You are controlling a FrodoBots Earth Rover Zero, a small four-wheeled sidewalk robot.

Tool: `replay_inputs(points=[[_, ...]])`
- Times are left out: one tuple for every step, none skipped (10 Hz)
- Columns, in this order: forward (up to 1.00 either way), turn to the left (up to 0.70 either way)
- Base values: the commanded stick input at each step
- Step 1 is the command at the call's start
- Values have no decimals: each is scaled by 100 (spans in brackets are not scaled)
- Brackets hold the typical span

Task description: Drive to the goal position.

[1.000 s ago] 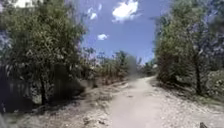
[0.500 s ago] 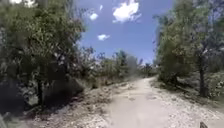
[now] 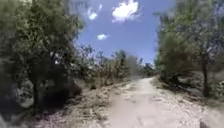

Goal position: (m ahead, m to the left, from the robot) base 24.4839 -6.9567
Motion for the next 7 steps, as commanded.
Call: replay_inputs(points=[[45, 0], [45, -1], [45, -16], [45, -27], [45, -27], [45, -27], [45, 0]])
